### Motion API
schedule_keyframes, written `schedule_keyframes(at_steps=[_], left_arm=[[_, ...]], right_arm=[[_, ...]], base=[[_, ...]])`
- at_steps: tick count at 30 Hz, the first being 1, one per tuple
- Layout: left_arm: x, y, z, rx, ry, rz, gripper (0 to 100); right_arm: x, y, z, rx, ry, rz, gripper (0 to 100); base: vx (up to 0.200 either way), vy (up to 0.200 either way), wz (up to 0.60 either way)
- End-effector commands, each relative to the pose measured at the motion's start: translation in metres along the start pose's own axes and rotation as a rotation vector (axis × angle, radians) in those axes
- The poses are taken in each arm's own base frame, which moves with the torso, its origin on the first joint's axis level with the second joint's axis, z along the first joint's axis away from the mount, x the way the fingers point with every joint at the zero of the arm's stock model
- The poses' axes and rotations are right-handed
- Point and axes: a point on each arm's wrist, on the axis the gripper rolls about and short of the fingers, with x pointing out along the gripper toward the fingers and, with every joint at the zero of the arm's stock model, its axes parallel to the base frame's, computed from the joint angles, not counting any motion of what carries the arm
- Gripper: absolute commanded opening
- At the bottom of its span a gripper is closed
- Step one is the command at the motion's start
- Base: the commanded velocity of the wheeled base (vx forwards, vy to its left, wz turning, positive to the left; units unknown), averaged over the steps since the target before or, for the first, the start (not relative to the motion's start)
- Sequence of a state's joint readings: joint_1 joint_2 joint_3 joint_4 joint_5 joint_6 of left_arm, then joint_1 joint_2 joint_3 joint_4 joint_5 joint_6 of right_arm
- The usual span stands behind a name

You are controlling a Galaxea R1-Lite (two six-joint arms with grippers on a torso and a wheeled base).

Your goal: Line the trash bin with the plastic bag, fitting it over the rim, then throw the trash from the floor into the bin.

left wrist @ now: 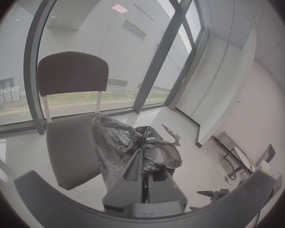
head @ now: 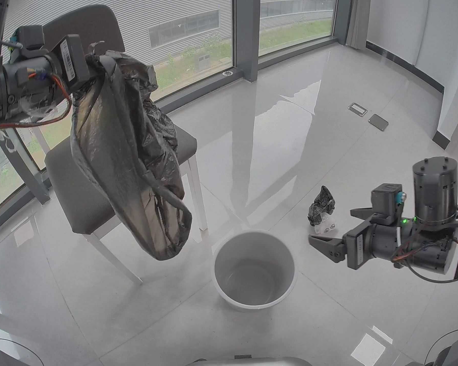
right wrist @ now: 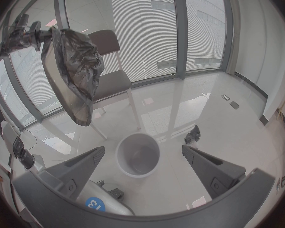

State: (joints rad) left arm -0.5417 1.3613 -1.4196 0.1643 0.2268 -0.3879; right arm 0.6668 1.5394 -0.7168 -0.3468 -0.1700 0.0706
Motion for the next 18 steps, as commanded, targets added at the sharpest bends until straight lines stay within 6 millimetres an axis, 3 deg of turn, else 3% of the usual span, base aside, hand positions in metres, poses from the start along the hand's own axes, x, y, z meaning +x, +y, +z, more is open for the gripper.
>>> schedule_keyframes(at_steps=[1, 8, 18], left_arm=[[0.008, -0.015, 0.005, -0.015, -0.005, -0.05, 0], [0.014, -0.028, 0.015, -0.047, -0.034, -0.091, 0], [0.017, -0.04, 0.021, -0.058, -0.047, -0.135, 0]], right_arm=[[0.031, 0.021, 0.002, -0.031, 0.038, 0.032, 100], [0.059, 0.043, 0.01, -0.052, 0.039, 0.054, 100], [0.084, 0.062, 0.027, -0.055, -0.006, 0.079, 100]], base=[[0.0, 0.0, 0.0], [0.0, 0.0, 0.0], [0.0, 0.0, 0.0]])
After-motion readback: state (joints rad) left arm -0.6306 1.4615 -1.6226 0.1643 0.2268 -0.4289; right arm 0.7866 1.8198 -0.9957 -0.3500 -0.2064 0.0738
